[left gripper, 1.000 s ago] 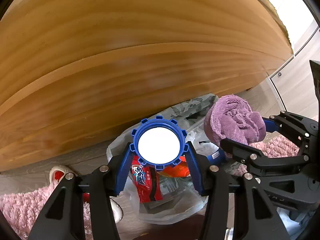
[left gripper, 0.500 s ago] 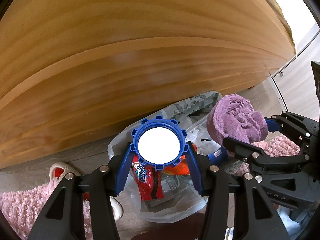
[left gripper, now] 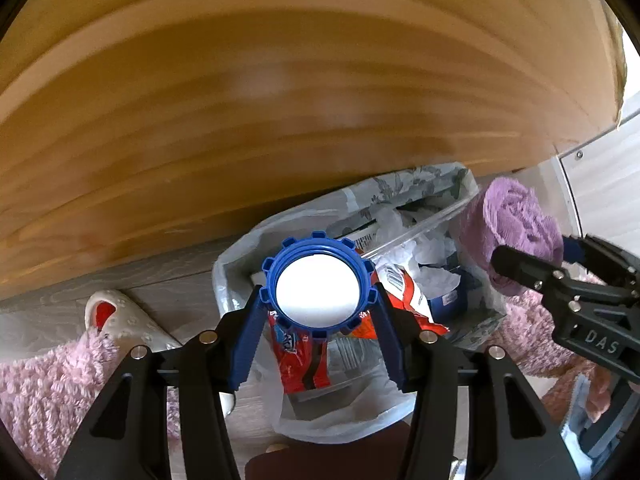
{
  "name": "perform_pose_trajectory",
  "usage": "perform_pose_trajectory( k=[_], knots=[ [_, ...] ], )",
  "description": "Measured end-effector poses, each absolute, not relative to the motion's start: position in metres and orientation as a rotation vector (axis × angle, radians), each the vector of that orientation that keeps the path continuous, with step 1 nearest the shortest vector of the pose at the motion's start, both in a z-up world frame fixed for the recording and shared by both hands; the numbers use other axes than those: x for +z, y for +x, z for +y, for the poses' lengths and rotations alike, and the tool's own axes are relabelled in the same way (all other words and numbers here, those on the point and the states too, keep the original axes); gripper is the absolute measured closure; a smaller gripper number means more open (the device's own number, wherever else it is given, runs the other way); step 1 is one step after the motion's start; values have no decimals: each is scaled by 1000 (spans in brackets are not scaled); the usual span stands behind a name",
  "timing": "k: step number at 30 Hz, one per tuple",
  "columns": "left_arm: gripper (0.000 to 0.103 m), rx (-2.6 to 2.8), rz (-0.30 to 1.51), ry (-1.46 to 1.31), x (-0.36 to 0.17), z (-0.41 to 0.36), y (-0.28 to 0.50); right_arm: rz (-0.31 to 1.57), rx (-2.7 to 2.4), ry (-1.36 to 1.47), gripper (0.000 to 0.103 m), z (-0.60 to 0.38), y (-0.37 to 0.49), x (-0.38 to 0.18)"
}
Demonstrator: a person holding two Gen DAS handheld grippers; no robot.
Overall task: Collect trash
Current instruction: 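Lower the blue cap into the bin and open the left tool, then lower the purple towel into the bin and open the right tool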
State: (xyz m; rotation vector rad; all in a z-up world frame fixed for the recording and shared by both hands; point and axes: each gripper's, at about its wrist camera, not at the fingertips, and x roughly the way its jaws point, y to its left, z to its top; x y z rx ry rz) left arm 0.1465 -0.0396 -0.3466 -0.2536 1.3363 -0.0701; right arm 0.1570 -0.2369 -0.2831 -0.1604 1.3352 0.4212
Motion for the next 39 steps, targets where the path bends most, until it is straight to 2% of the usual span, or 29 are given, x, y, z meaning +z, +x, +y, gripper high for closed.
perform_pose_trajectory(
  k=[6,15,17,19,23,27,31,39],
  knots=[
    [53,-83,1364,-191,-361,-53,149,1347,421,-187,49,-231,158,-289],
    [52,-92,1391,-244,-371,-53,150,1350,429,-191,48,-231,159,-288],
    [47,-83,1387,-239,-369,-52,150,1349,429,-191,48,-232,159,-288],
    [34,-64,1383,-234,-368,-51,150,1349,427,-192,48,-232,159,-288],
    [30,-47,1379,-282,-365,-45,148,1355,421,-195,48,-231,159,-291],
    [14,-25,1365,-298,-363,-40,146,1356,420,-203,48,-229,158,-292],
    [8,16,1345,-281,-358,-36,142,1357,423,-210,48,-227,157,-293],
    [8,35,1344,-279,-356,-34,143,1361,434,-242,48,-224,156,-295]
  ],
)
